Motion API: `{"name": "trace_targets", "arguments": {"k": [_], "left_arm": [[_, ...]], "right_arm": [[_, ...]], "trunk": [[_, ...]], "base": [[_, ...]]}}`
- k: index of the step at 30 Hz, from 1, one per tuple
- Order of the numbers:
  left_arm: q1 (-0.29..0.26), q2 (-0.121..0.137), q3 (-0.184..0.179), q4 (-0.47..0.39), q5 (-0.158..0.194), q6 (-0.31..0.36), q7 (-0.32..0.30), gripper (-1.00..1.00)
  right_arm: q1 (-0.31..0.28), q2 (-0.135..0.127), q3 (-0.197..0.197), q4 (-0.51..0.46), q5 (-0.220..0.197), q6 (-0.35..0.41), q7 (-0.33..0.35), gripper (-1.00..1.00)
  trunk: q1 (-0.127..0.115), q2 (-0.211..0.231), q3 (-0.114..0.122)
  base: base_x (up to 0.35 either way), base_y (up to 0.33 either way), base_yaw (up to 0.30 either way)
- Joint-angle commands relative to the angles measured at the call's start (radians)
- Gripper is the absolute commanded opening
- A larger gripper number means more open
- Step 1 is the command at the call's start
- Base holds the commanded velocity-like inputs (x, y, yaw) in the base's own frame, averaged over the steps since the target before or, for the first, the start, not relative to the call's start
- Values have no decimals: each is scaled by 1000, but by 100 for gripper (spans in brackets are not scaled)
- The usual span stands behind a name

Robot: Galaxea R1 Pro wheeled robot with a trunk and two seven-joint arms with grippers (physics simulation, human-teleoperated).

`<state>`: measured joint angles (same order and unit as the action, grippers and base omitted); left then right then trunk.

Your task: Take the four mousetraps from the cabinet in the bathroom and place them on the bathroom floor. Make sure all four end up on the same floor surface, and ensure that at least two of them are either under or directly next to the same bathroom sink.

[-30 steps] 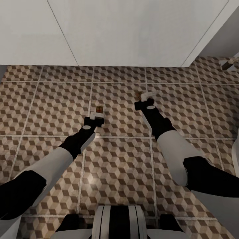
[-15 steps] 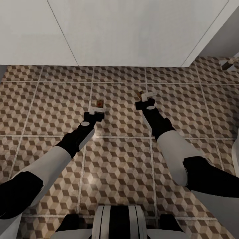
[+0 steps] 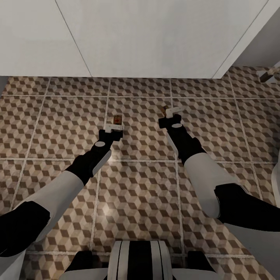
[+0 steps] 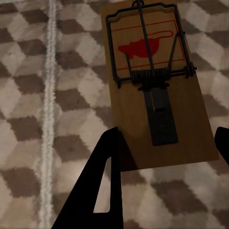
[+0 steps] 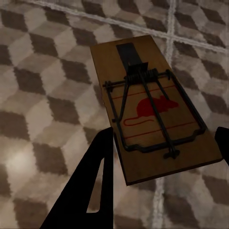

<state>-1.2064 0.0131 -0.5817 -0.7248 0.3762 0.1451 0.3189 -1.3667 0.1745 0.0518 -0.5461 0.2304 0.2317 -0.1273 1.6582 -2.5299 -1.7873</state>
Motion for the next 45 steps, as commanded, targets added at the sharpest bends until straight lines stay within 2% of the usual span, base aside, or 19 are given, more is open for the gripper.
{"name": "trace_targets", "arguments": {"k": [1, 13, 32, 45], "left_arm": [[-1, 2, -7, -3, 7, 5, 9, -100], [-1, 2, -7, -25, 7, 10, 9, -100], [0, 2, -7, -37, 6, 13, 12, -100], [0, 3, -6, -38, 6, 13, 12, -100]], "right_arm": [[0, 0, 3, -2, 9, 9, -6, -100], [0, 0, 3, -3, 9, 9, -6, -100], [0, 0, 3, 11, 9, 9, -6, -100], [0, 0, 3, 14, 7, 9, -6, -100]], "trunk": [[0, 0, -1], [5, -3, -45], [6, -3, -45], [6, -3, -45]], "base": [[0, 0, 0], [0, 0, 0], [3, 0, 0], [201, 0, 0]]}}
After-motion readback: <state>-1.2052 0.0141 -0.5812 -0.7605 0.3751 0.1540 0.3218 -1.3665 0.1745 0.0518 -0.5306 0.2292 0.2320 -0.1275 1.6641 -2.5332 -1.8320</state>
